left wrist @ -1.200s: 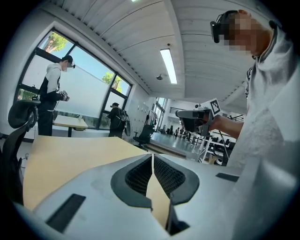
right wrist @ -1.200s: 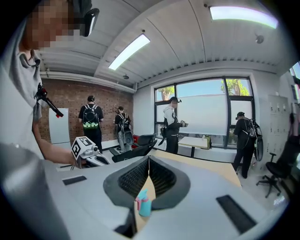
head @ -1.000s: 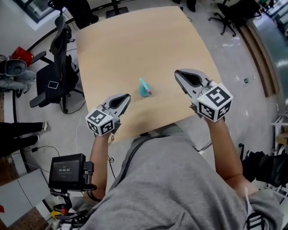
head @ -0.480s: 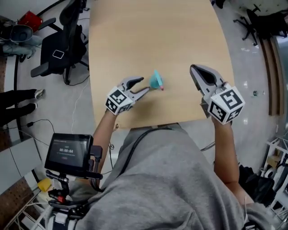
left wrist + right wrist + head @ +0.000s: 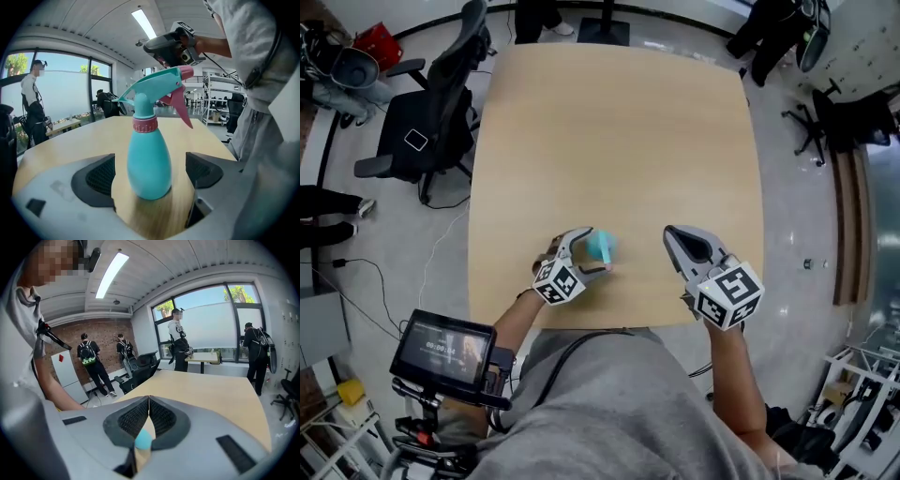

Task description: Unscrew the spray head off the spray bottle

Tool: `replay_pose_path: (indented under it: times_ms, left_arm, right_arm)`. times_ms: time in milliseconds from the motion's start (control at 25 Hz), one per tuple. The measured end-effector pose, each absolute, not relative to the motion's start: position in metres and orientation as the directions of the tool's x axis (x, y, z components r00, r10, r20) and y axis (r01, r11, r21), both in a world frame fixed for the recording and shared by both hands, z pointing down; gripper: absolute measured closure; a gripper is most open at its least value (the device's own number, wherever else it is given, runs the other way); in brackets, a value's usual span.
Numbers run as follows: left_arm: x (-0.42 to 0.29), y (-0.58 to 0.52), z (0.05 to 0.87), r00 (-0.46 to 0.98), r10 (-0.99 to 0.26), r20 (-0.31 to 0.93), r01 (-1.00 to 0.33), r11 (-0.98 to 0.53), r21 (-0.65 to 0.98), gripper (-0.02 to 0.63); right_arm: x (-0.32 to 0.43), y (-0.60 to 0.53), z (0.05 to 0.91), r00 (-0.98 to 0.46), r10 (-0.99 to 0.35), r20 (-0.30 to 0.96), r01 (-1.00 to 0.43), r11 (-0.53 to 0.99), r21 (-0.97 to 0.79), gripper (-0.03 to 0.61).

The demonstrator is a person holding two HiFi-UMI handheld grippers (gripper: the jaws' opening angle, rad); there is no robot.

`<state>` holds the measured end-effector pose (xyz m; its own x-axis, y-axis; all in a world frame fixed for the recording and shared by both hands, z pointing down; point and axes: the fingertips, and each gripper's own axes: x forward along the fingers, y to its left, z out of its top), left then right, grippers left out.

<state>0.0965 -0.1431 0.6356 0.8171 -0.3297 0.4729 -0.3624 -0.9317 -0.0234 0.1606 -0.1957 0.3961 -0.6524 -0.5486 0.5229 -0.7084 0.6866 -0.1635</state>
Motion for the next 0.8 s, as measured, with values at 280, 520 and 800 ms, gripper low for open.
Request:
replay_pose_path:
  times_ms: [280,520,800]
  left_arm:
    - [0.121,-0.169,0.633,0.817,-0.351,0.457,-0.347,-0.933,-0.097,0.169]
    - [0.120,-0.177,0.644,0.823,-0.304,0.480,-0.282,-0.952,-0.119,0.169]
    - [0.123,-0.165,0.650,0.821,-0.299,0.486,-0.293,-0.952,-0.090,0.170]
  right_arm:
    - [0.163,-0.221,0.404,-0.680,-0.491,0.544,-0.656,0.739,-0.153,0.572]
    - [0.158,-0.232,0.417,-0.676,-0.479,0.560,-0.662,0.728,-0.175,0.572]
    - [0.147,-0.226,0.431,-0.688,-0.420,0.592,-0.635,0.743,-0.211,0.572]
